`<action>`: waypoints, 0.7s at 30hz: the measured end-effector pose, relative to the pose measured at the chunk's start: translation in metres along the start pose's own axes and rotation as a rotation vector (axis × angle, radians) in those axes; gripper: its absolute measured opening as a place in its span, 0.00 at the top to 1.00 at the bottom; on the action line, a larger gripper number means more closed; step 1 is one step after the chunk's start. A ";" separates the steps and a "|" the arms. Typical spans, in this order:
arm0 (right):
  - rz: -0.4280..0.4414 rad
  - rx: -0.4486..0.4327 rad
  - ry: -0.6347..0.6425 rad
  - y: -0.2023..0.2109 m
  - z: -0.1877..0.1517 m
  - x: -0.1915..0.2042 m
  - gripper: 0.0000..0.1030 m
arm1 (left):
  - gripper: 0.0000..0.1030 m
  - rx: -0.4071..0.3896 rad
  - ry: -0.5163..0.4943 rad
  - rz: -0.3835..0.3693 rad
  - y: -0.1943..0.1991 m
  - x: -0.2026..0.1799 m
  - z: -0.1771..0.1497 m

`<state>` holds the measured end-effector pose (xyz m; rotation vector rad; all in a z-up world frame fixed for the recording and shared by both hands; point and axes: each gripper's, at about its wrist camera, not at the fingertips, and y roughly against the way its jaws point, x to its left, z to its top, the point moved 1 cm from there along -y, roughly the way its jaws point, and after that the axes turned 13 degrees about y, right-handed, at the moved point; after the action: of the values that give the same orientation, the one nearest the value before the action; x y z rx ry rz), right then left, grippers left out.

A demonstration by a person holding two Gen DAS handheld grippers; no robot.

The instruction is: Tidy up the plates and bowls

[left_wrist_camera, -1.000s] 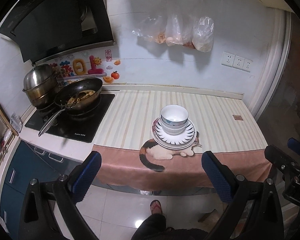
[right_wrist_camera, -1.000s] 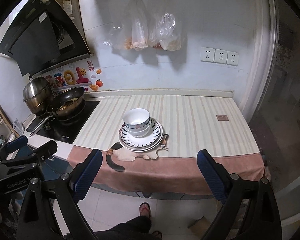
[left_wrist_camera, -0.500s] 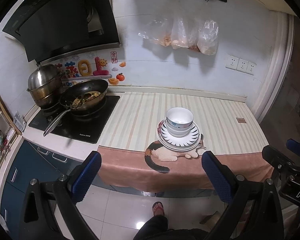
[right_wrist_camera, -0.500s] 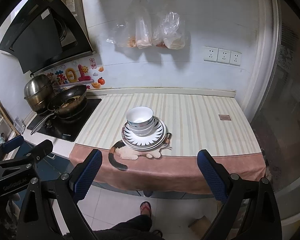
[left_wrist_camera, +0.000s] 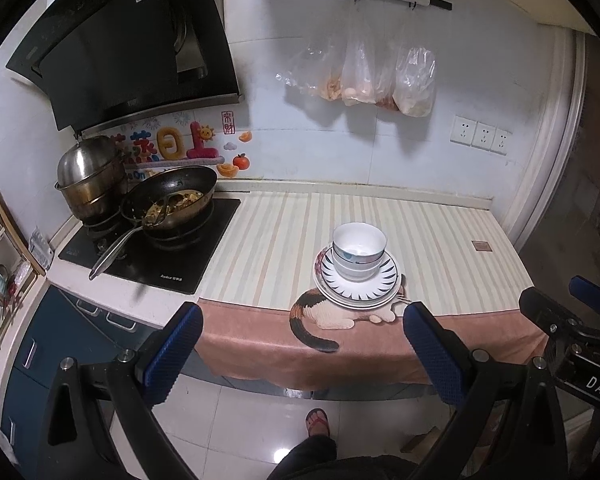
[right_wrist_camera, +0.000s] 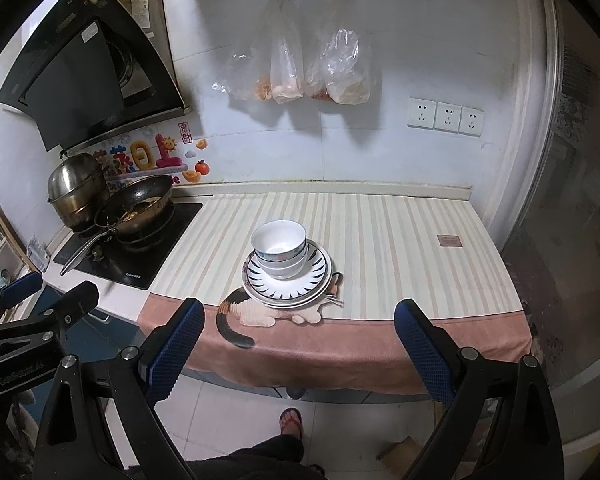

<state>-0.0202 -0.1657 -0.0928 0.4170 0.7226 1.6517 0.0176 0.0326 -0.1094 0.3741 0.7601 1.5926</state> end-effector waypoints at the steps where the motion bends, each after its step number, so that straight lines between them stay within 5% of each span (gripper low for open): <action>1: -0.002 -0.002 -0.001 0.000 0.001 -0.001 0.05 | 0.00 0.002 0.000 -0.003 0.000 0.000 0.000; 21: -0.016 -0.004 0.003 -0.001 0.000 -0.008 0.05 | 0.00 -0.014 0.002 -0.019 0.006 -0.005 0.000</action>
<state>-0.0181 -0.1737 -0.0926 0.4052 0.7227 1.6393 0.0142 0.0276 -0.1046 0.3544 0.7518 1.5797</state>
